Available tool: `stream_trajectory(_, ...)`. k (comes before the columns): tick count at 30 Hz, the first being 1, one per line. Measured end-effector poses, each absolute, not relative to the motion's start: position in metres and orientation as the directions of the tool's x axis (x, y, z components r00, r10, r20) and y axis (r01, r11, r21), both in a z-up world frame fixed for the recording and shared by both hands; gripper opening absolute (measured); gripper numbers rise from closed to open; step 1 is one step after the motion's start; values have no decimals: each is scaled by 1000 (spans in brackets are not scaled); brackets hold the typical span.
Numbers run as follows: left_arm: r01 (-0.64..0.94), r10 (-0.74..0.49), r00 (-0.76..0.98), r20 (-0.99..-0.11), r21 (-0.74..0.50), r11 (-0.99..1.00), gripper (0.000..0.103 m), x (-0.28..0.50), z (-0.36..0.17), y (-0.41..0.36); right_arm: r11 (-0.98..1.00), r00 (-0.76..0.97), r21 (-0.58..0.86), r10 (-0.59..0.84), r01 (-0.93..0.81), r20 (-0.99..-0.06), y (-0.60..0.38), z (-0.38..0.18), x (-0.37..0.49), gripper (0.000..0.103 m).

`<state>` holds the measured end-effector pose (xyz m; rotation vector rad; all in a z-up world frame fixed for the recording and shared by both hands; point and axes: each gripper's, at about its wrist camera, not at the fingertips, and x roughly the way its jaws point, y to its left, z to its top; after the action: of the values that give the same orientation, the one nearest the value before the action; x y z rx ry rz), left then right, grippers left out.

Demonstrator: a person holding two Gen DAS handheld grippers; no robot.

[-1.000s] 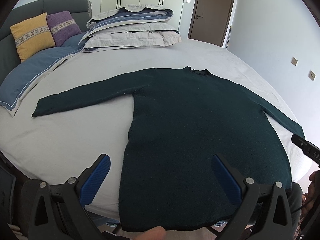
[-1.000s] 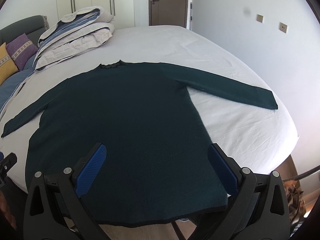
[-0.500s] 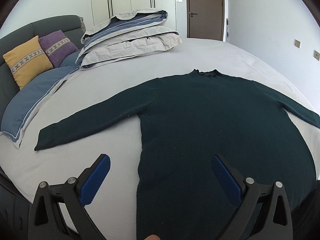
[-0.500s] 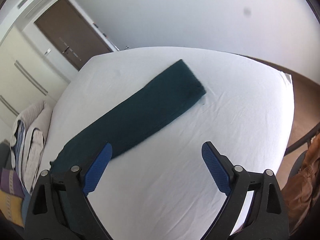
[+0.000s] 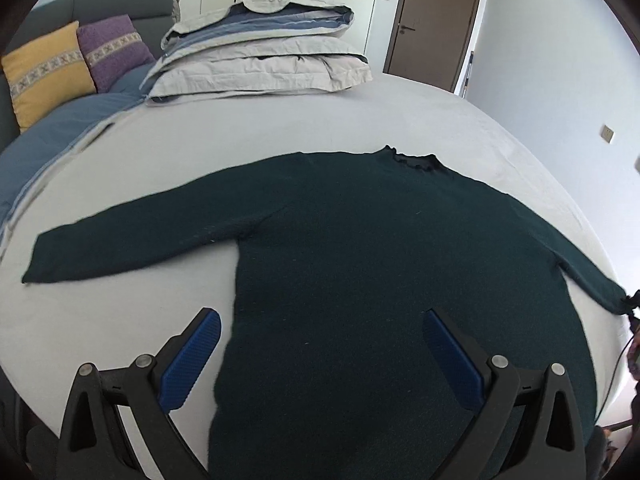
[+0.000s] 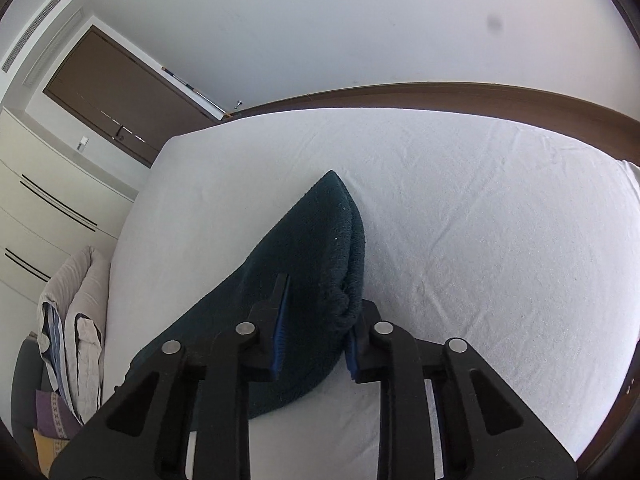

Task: Fold small clothes
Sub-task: 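Grasp the sweater sleeve cuff with the right gripper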

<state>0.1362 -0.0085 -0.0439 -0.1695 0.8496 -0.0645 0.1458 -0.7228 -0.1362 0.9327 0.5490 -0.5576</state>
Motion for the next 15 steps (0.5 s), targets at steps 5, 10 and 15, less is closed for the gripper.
stream_trajectory(5,33,-282,635,-719,-340,940,103,157,-50,-4,651,759,504,-176,568,-627,-681,-94,186,8)
stream_trajectory(10,38,-373,617,-693,-447,894,103,168,-56,3,848,796,408,-27,338,-604,-572,-43,269,7)
stream_trajectory(15,15,-448,599,-664,-550,835,102,174,-65,24,922,762,377,184,85,-621,-419,-40,335,7)
